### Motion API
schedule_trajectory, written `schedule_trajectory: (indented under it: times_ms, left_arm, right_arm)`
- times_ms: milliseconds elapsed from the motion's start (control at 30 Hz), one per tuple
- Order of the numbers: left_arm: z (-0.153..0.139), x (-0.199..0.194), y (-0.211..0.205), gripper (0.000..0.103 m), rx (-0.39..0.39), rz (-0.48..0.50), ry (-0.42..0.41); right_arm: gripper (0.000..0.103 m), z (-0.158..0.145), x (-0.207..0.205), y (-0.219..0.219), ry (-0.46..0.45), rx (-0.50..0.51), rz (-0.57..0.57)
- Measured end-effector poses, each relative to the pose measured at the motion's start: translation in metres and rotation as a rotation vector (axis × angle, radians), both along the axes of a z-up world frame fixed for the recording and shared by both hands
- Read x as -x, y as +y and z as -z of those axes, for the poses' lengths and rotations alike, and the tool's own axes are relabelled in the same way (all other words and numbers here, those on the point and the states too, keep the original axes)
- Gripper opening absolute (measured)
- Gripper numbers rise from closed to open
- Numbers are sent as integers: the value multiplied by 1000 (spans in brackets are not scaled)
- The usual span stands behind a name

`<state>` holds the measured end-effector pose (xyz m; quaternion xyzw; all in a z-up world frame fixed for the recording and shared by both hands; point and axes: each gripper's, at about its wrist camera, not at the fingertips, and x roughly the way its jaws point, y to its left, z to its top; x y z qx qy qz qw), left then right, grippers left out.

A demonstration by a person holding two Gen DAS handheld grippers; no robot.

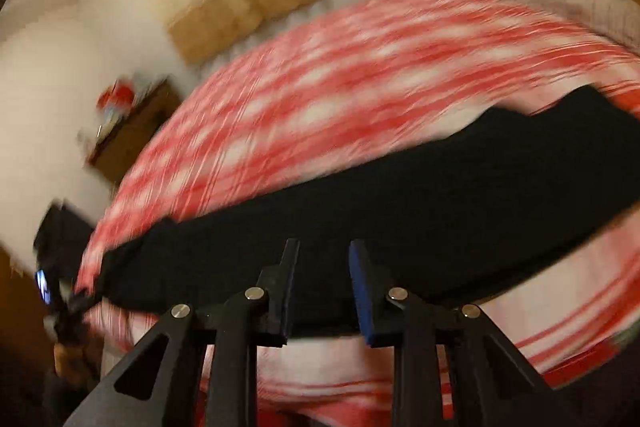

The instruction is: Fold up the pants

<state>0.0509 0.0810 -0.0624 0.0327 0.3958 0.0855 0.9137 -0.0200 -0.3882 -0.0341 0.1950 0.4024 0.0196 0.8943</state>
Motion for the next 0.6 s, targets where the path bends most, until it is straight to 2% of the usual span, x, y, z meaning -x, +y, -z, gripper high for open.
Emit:
schedule_trajectory:
  times_ms: [67, 100, 133, 167, 233, 300, 367, 433, 600]
  left_arm:
    - [11, -3, 18, 103, 26, -42, 32]
    - [16, -4, 27, 103, 47, -65, 53]
    - [23, -4, 42, 103, 120, -80, 66]
    - [22, -1, 49, 103, 157, -75, 41]
    - [19, 0, 48, 103, 134, -62, 26]
    - [21, -4, 44, 103, 110, -55, 31]
    - [23, -6, 41, 103, 101, -57, 20]
    - [23, -8, 38, 103, 95, -56, 14]
    - [24, -2, 40, 103, 100, -43, 10]
  right_arm:
    - [27, 27, -3, 16, 103, -31, -19]
    - [27, 32, 1, 19, 107, -46, -9]
    - [27, 31, 9, 22, 85, -58, 8]
    - [28, 28, 16, 23, 63, -72, 17]
    - [39, 23, 30, 22, 7, -123, 43]
    - [70, 20, 43, 24, -58, -152, 82]
    - [71, 20, 48, 28, -85, -128, 85]
    - [71, 23, 43, 35, -72, -117, 83]
    - [68, 34, 24, 43, -91, -161, 84]
